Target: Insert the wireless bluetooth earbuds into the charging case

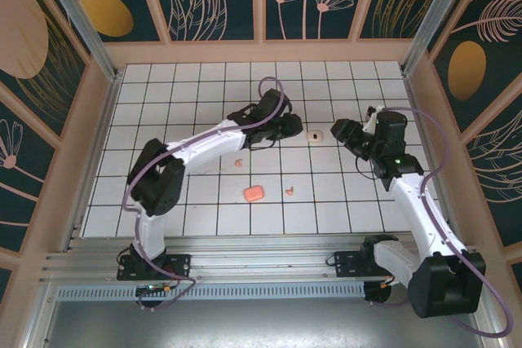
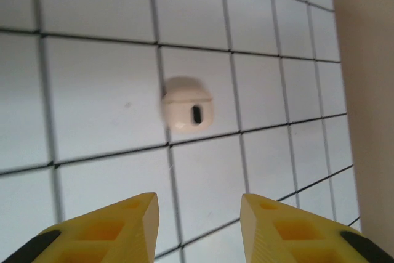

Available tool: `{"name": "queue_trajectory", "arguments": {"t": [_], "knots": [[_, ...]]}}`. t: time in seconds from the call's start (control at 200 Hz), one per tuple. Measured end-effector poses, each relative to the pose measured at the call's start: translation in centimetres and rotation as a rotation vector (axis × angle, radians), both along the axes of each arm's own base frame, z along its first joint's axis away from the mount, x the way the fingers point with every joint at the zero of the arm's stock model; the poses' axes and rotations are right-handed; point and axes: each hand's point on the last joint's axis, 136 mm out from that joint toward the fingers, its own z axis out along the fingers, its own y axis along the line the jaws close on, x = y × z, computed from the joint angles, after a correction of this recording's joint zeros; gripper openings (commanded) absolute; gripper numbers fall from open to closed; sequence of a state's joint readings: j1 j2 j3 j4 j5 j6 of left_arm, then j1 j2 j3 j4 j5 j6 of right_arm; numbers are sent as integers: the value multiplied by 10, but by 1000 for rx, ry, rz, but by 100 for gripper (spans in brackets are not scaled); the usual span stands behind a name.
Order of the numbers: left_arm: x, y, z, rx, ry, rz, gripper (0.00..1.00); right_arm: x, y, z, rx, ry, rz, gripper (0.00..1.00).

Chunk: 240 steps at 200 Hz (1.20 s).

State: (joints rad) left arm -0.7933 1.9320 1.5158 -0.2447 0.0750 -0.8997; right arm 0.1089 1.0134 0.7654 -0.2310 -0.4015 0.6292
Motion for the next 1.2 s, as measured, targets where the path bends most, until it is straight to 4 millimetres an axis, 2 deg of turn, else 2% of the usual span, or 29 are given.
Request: {"name": "queue_trajectory", "arguments": {"t": [0.205,0.305,0.445,0.711,0.841,1.011,1.201], "knots": [[-53,65,-18,104,85,70,39,-5,12,-4,-12,24,74,53],[-74,82,-19,147,115,88,40,-8,17,-10,-17,50,104,53],[-94,85,-26,206,147,72,41,-11,23,-15,-19,65,137,53],[-129,85,-63,370,234,31,46,-22,46,-10,-36,79,223,53],[-132,91,-66,375,239,74,47,-26,51,-12,-44,88,240,53],[-140,109,-74,375,261,136,49,-30,55,-9,-46,77,253,54],[-140,107,-76,346,277,173,54,-24,57,-17,-49,104,255,54]]}}
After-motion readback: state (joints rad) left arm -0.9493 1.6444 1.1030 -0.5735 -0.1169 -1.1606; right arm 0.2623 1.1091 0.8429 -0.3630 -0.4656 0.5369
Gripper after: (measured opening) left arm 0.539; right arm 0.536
